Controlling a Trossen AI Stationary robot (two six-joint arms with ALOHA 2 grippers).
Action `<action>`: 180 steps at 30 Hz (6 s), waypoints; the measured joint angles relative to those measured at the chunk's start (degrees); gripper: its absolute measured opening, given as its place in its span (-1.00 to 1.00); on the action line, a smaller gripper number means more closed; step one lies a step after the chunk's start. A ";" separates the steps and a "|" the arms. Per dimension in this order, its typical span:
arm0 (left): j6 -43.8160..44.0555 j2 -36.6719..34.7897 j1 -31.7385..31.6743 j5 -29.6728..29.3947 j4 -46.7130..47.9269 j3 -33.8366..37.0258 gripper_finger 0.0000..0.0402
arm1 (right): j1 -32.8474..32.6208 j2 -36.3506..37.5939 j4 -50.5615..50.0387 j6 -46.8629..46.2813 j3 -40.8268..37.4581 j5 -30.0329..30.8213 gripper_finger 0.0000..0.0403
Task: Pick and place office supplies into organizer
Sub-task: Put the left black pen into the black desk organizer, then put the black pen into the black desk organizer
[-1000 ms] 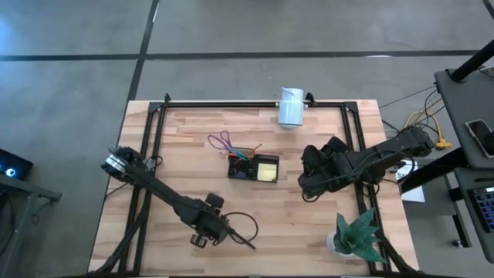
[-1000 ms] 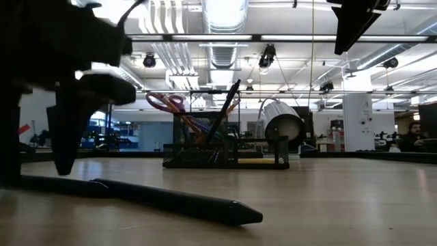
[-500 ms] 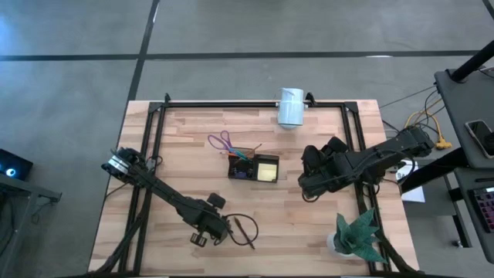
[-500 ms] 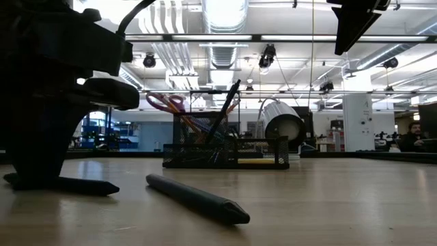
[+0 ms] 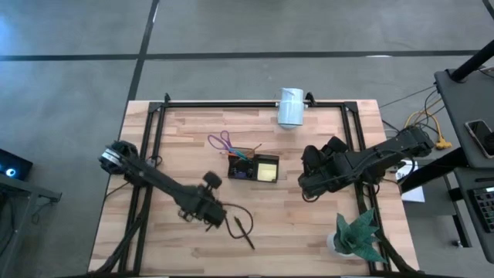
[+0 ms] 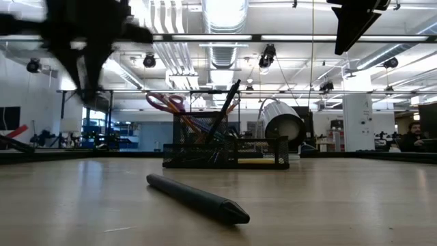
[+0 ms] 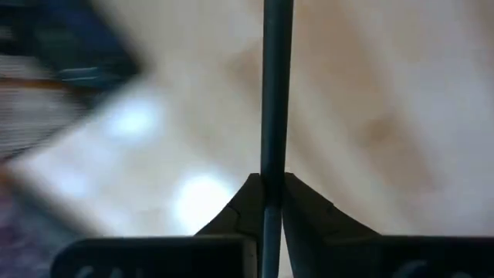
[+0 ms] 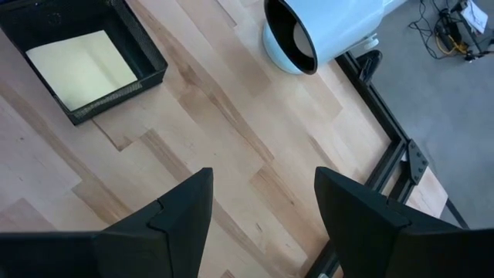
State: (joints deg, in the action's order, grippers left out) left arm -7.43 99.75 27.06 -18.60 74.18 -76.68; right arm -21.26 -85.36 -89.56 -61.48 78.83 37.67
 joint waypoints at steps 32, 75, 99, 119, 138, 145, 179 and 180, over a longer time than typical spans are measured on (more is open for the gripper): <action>-39.01 11.88 -25.65 -32.79 -0.59 -15.62 -0.96 | -1.24 0.15 -0.44 -2.61 -0.39 -1.92 0.09; 22.08 0.26 -15.35 -10.28 5.49 -22.10 -0.25 | -3.28 -0.99 36.21 4.90 -6.91 -23.09 0.09; 61.10 -25.49 17.27 -11.82 -13.51 6.80 -0.25 | 0.80 -44.51 36.91 -1.03 33.24 -28.55 0.09; 53.52 -56.44 21.36 -15.98 -39.30 36.54 -0.25 | -0.15 -61.40 23.87 -21.94 53.06 -31.71 0.09; 47.13 -60.36 21.32 -16.66 -39.18 36.78 -0.25 | -0.29 -61.39 4.32 -25.20 52.45 -28.34 0.09; 47.27 -57.49 21.32 -16.69 -39.24 36.80 -0.25 | -0.93 -59.70 4.70 -27.37 53.13 -31.59 0.09; 47.35 -56.90 21.36 -13.07 -39.75 36.82 -0.25 | -2.78 -59.55 12.26 -55.44 45.18 -31.13 -0.31; 47.35 -56.86 21.36 -13.04 -39.75 36.82 -0.25 | -2.78 -59.48 13.25 -55.27 44.40 -31.05 -0.37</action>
State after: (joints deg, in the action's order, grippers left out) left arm 39.92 42.89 48.42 -31.64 34.44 -39.86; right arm -24.03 -144.84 -76.31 -116.76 123.22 6.62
